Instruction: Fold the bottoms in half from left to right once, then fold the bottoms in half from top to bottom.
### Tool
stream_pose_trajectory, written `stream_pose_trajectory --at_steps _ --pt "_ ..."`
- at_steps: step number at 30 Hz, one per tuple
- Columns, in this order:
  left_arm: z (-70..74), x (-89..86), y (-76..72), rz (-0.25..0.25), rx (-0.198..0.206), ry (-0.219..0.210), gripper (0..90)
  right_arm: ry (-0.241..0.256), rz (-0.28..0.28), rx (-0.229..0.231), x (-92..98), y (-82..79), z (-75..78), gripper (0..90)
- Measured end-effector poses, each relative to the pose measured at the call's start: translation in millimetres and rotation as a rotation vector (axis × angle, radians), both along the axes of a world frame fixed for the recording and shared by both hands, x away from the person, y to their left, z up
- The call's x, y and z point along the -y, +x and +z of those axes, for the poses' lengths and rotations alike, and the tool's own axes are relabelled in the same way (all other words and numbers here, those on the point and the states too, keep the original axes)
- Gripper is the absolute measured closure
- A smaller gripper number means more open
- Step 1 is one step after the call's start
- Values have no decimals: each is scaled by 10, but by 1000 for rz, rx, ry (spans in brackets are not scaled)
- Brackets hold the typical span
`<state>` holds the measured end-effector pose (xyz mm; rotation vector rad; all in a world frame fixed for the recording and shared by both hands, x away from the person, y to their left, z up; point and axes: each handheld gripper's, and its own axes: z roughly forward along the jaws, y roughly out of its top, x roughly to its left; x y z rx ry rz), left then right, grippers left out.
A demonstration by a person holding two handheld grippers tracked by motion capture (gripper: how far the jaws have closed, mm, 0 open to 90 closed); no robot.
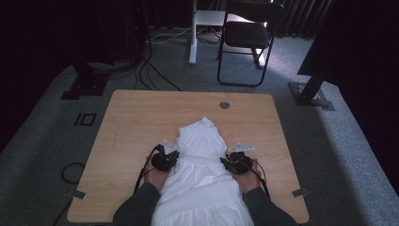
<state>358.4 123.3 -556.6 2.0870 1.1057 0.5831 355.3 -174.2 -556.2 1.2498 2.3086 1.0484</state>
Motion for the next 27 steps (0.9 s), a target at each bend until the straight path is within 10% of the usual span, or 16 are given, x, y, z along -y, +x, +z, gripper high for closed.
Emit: stream_pose_trajectory --at_steps 5,13,27 --pt "-5 1 -7 0 6 2 854 24 18 14 64 60 72 496" --pt "-7 17 -8 7 18 15 836 76 36 77 44 487 383 460" --pt "-6 27 -5 12 28 31 802 -53 95 -3 -440 1182 64 287"
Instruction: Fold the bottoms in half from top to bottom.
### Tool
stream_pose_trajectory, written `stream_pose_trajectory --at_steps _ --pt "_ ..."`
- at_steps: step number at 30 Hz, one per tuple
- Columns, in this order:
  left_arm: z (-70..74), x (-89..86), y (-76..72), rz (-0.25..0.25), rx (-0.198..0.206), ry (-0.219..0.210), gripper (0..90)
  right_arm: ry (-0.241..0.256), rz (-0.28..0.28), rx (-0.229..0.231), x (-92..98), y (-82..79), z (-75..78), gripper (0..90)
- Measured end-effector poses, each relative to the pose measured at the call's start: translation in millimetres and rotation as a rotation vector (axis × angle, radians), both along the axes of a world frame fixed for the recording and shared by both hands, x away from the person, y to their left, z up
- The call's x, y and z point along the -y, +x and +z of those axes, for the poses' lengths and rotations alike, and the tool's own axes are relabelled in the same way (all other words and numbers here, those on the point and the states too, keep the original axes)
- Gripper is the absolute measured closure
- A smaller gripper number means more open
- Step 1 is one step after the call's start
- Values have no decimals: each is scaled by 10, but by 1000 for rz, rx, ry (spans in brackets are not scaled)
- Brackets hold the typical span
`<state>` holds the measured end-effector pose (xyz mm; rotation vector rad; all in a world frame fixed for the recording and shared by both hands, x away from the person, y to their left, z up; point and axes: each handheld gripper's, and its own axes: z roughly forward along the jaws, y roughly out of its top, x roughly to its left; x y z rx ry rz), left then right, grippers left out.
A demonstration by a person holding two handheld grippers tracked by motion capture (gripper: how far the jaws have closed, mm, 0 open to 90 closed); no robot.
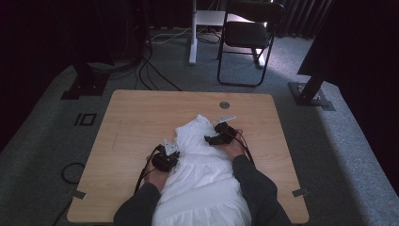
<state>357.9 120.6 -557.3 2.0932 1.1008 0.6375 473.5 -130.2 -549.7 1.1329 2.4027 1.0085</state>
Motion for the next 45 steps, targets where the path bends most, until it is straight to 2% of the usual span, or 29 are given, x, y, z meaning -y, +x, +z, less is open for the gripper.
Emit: stream_pose_trajectory --at_steps 1,4,6,8,10,11,14,15,16,18,21,25,28,32,35,38,41,43,45 --pt "-1 1 0 1 0 -1 801 -9 -1 2 -22 3 -22 288" --pt "0 0 0 1 -1 -1 801 5 -7 12 -33 3 -32 297" --pt "0 2 -1 1 1 0 800 25 7 43 -38 -19 -16 299" --pt "0 0 0 1 0 0 800 49 31 28 -41 -15 -23 281" --pt "-1 2 -1 3 1 0 799 44 36 24 -47 -8 -33 278" --pt "-1 1 -1 3 1 0 796 26 34 26 -66 0 -59 291" --pt "0 -4 3 7 -2 -5 784 26 43 23 -97 -22 -33 509" --pt "4 -17 13 5 -13 -19 762 28 45 14 -107 -29 -21 606" --pt "12 -38 36 3 -34 -38 727 29 48 3 -109 -29 -10 663" --pt "56 -89 96 9 -73 -50 615 42 47 -18 -107 -25 -2 734" --pt "204 -184 169 23 -47 -122 517 50 44 -34 -109 -30 3 778" --pt "356 -198 358 6 -41 -189 361 54 41 -39 -107 -31 2 786" --pt "295 -137 554 10 -109 -228 265 71 37 -42 -93 -31 -6 786" --pt "159 1 674 25 -135 -153 208 79 35 -40 -85 -37 -13 787" --pt "72 40 724 55 -159 -122 199 79 35 -40 -85 -38 -14 786" --pt "53 80 713 48 -135 -82 200 73 31 -32 -91 -50 -15 785" --pt "61 117 695 34 -129 -60 252 55 13 -25 -122 -68 -7 760" --pt "76 131 690 22 -133 -65 358 33 -1 -15 -154 -84 1 711" --pt "89 142 698 12 -140 -66 427 13 -8 -8 -177 -95 7 669"
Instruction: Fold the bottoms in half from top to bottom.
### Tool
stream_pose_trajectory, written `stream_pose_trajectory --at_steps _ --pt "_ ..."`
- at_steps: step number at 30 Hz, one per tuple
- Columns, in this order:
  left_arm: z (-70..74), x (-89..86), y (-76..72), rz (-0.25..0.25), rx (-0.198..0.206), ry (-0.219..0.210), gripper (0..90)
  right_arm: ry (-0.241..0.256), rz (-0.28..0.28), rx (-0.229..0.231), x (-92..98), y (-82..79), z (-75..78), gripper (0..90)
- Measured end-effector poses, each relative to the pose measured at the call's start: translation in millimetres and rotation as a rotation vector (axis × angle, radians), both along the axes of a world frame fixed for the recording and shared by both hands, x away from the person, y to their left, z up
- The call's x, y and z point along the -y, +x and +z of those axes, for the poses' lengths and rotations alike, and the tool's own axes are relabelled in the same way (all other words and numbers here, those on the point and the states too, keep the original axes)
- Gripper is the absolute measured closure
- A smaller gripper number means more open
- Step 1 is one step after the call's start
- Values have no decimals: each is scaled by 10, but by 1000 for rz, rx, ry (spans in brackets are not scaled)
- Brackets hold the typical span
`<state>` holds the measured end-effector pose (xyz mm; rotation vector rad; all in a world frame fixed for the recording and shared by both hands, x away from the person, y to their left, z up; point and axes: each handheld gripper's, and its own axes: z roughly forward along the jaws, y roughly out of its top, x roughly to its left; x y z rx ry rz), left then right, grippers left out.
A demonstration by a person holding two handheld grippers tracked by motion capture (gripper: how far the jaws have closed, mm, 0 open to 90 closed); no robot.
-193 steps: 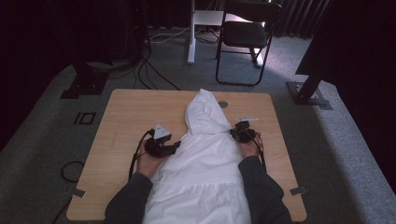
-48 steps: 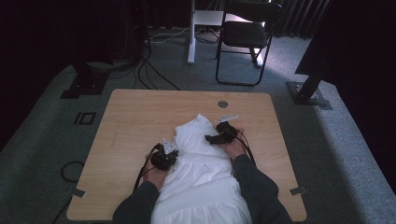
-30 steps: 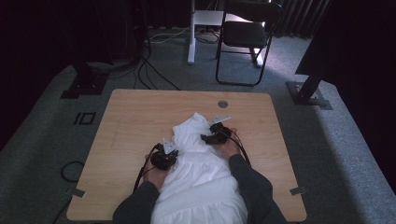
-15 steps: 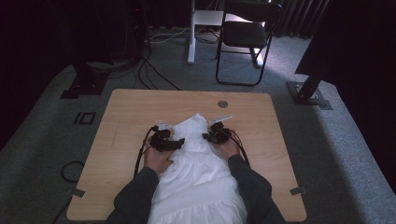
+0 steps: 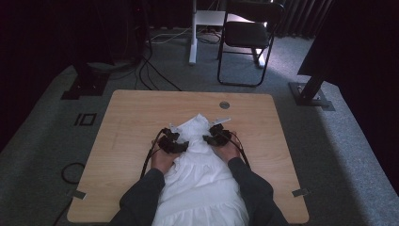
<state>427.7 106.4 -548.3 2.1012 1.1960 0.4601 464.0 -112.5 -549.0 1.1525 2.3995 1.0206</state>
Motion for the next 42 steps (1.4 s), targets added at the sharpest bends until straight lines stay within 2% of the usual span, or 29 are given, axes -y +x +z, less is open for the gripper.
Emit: stream_pose_trajectory --at_steps 4,7,8,9,10,12,14,16,19,22,27,31,35,38,42 --pt "10 25 14 -11 -4 -4 550 -9 -3 0 -16 1 1 570" --pt "13 40 16 -29 -16 -28 671 -11 3 4 -14 1 -2 555" --pt "14 42 15 -37 -20 -31 713 -11 7 1 -10 5 0 598" --pt "17 46 17 -44 -24 -30 743 -6 16 -10 -4 10 10 706" --pt "24 50 22 -51 -25 -25 762 9 16 -35 12 21 20 764" --pt "44 44 49 -60 -35 -18 784 10 8 -50 35 42 30 800" --pt "87 30 82 -70 -31 -15 792 -8 5 -37 60 53 58 811" --pt "195 18 112 -81 -3 -35 797 15 -5 -13 108 55 133 813" --pt "460 27 170 -89 60 -50 799 43 -12 47 177 60 337 813" --pt "761 58 223 -103 138 -58 799 72 -28 117 240 79 614 814" --pt "1221 69 321 -106 222 -91 799 99 -41 232 321 94 1121 814" --pt "1633 94 320 -123 341 -80 801 128 -63 337 348 63 1485 815" --pt "2001 105 239 -134 448 -93 801 181 -71 430 397 -7 1810 814" --pt "2096 92 137 -159 461 -106 801 207 -63 453 430 -103 1945 814" --pt "2010 61 -55 -199 451 -109 800 220 -32 440 475 -277 1914 814"
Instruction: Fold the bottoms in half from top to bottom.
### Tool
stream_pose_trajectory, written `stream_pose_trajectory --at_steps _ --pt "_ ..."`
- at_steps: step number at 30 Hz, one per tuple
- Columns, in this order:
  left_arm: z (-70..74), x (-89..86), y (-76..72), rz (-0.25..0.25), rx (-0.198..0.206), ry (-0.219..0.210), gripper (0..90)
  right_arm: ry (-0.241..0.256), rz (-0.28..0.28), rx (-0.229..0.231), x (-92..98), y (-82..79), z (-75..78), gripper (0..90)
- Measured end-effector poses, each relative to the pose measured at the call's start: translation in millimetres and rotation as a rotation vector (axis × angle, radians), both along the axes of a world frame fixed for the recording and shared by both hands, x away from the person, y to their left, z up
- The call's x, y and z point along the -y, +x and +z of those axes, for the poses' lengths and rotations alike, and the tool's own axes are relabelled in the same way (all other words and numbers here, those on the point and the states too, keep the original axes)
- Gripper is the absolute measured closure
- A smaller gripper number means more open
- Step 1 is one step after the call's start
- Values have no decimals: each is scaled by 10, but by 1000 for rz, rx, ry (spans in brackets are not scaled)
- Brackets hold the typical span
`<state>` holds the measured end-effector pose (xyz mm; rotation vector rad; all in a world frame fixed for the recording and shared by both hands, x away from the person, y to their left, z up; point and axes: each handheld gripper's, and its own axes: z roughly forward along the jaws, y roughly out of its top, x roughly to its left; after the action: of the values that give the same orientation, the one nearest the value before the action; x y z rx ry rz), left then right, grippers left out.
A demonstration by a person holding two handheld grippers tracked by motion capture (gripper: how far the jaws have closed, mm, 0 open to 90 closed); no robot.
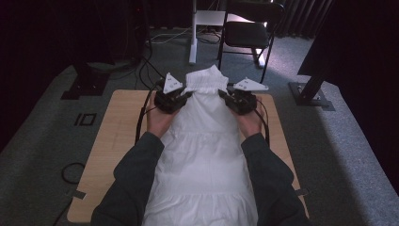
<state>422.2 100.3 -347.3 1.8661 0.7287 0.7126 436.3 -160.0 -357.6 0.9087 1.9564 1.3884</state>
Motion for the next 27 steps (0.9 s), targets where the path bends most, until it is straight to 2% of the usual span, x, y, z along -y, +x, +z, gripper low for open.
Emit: stream_pose_trajectory --at_steps 4,7,9,11,14,16,19,20,23,25,27 --pt "-188 -54 -320 -55 17 31 799 3 44 -23 46 -289 -185 814" --pt "-403 -99 -604 -85 19 58 798 -9 76 -43 58 -567 -385 814" --pt "-572 -143 -796 -113 -1 51 796 -8 102 -74 61 -781 -563 814" --pt "-796 -185 -1013 -135 -45 35 795 -10 123 -98 66 -957 -704 814" --pt "-1098 -209 -1251 -168 -97 64 791 -27 147 -147 77 -1251 -969 814" --pt "-1327 -212 -1387 -179 -154 97 786 -67 154 -186 63 -1416 -1171 813" --pt "-1653 -203 -1526 -194 -247 154 775 -105 172 -276 48 -1572 -1475 812" --pt "-1716 -203 -1543 -195 -261 162 769 -121 176 -309 38 -1609 -1589 812" --pt "-1899 -200 -1580 -182 -296 184 754 -130 175 -373 28 -1633 -1768 798" --pt "-1951 -216 -1564 -166 -315 174 754 -146 161 -369 15 -1632 -1815 711" --pt "-1968 -237 -1536 -156 -331 154 750 -164 137 -328 6 -1636 -1794 613"
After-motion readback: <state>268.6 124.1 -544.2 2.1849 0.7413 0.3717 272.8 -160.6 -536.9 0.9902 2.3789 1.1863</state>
